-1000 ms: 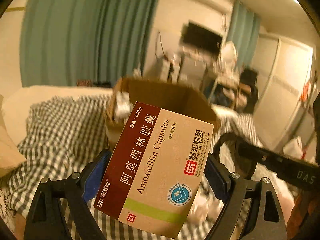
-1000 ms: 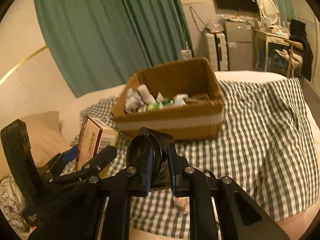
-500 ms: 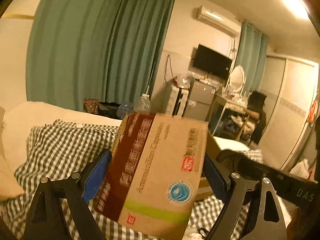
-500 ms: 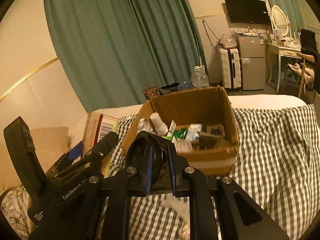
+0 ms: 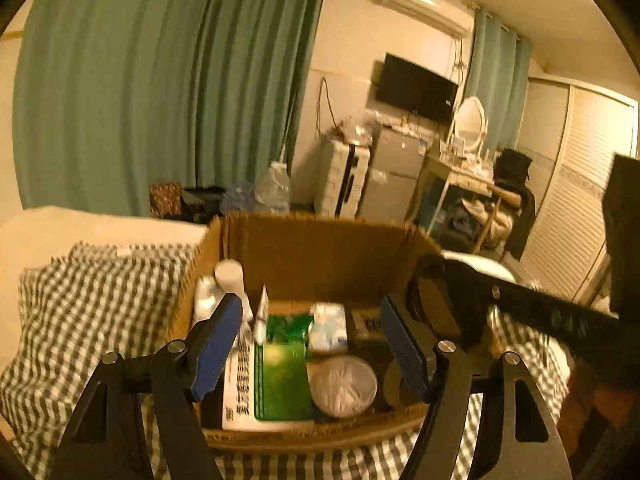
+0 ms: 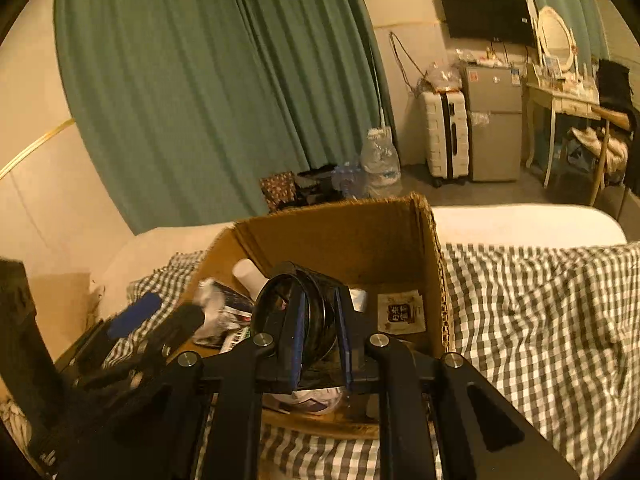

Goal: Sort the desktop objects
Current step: 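Carry the Amoxicillin box and black round object into the cardboard box and release both, then withdraw both grippers from the box back toward the remaining items, then grasp the tan printed leaflet with the left gripper while the right grasps the white figurine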

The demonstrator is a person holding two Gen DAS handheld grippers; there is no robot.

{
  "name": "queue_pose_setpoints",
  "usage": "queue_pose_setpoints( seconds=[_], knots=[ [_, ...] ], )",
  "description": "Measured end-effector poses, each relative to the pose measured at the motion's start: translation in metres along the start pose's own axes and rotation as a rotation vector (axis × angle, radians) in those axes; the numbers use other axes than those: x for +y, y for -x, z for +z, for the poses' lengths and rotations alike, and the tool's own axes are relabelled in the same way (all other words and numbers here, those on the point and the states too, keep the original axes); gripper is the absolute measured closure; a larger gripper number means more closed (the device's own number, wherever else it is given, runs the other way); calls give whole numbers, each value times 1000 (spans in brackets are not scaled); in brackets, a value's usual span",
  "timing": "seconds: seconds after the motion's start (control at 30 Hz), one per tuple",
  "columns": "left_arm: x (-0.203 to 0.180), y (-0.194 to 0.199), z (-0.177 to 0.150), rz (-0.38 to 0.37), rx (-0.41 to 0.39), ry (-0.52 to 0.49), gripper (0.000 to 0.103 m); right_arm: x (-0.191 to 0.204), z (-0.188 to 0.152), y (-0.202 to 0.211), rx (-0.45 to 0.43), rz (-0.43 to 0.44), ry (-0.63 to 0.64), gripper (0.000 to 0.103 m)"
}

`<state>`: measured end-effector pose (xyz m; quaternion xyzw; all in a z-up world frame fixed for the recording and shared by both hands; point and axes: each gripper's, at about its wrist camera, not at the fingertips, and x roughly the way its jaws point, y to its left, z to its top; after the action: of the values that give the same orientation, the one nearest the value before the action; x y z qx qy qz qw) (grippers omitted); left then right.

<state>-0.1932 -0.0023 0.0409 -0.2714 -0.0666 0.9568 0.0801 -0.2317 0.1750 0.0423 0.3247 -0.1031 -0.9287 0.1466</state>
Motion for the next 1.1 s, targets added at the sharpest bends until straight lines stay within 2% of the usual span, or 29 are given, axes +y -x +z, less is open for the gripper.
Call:
queue_pose_setpoints(
  seconds=[0.03,0.07,0.1,0.13,0.17,0.3,0.47,0.53,0.63,0.83,0.9,1.0,1.1],
  knots=[
    [-1,-1,-5,4,16,-9,23,-3,-2,-3,2,-4,-2,86],
    [-1,-1,-10,15,30,-17,17,-4,-3,-2,-1,-13,-5,69],
    [-1,1,-14,25,32,-18,14,-6,-6,3,-20,-16,-12,56],
    [-1,6,-19,33,35,-15,7,-7,-9,8,-41,-4,-16,37],
    [-2,12,-23,39,40,-9,3,-7,-10,14,-59,1,-13,35],
    [-4,39,-35,76,48,10,1,-3,-25,49,-90,-64,20,35],
    [-17,70,-58,178,119,14,0,-5,-61,88,-52,-68,-45,33],
    [-18,78,-71,164,149,31,0,-5,-83,102,-17,-73,-72,33],
    [-23,84,-102,143,243,51,0,-9,-119,111,58,-94,-109,33],
    [-20,80,-164,118,337,148,0,-23,-189,109,247,-211,-72,33],
    [-17,73,-175,130,376,185,0,-28,-205,104,293,-232,-58,33],
    [-17,65,-182,132,385,221,0,-37,-226,94,356,-268,-43,33],
    [-18,54,-185,138,403,234,0,-38,-231,88,372,-280,-30,33]
  ],
)
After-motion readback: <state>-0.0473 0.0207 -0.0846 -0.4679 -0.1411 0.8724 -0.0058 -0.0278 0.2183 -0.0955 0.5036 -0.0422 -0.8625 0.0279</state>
